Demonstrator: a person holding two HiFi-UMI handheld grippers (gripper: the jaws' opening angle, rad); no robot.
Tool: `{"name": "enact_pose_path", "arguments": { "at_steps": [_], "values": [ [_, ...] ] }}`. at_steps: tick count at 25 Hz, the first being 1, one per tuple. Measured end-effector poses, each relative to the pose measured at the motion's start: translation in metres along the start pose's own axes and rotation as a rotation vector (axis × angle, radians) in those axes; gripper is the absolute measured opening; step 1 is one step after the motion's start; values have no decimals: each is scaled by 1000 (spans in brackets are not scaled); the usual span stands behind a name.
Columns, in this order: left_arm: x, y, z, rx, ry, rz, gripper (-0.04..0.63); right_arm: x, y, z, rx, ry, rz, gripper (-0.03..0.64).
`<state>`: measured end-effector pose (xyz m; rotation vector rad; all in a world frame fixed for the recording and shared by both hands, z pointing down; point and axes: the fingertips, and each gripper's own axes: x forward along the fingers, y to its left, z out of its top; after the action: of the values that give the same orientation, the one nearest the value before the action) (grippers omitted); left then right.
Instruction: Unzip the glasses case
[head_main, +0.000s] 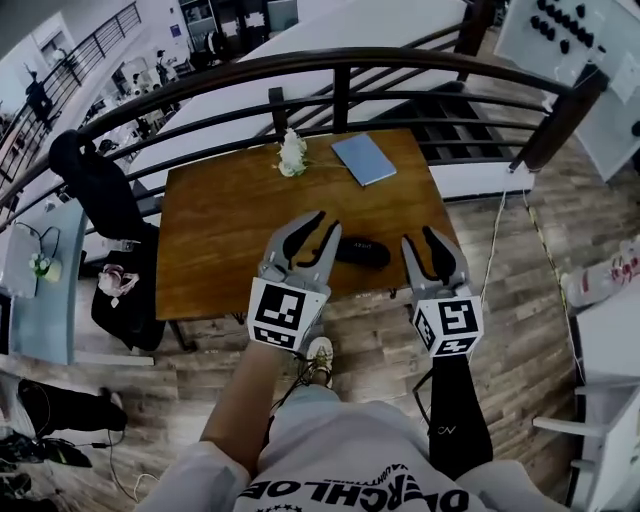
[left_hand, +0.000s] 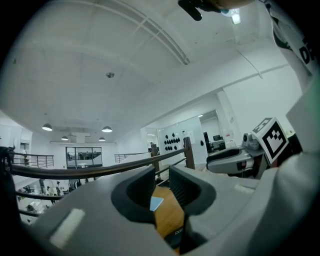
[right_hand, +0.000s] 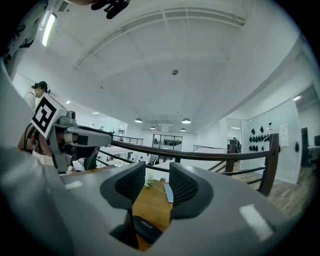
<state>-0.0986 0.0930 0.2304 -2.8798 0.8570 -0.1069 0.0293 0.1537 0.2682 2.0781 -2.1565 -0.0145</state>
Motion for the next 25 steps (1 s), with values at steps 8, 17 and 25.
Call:
{"name": "enact_pose_path", "arguments": {
  "at_steps": [8, 17, 25],
  "values": [
    [71, 39, -16, 10, 19, -118, 87, 64, -29, -5, 27, 18, -73, 187],
    [107, 55, -41, 38, 56, -243, 87, 106, -46, -18, 61, 52, -155, 199],
    [118, 46, -69, 67, 118, -345, 87, 115, -51, -31, 98, 62, -168, 202]
  ]
}}
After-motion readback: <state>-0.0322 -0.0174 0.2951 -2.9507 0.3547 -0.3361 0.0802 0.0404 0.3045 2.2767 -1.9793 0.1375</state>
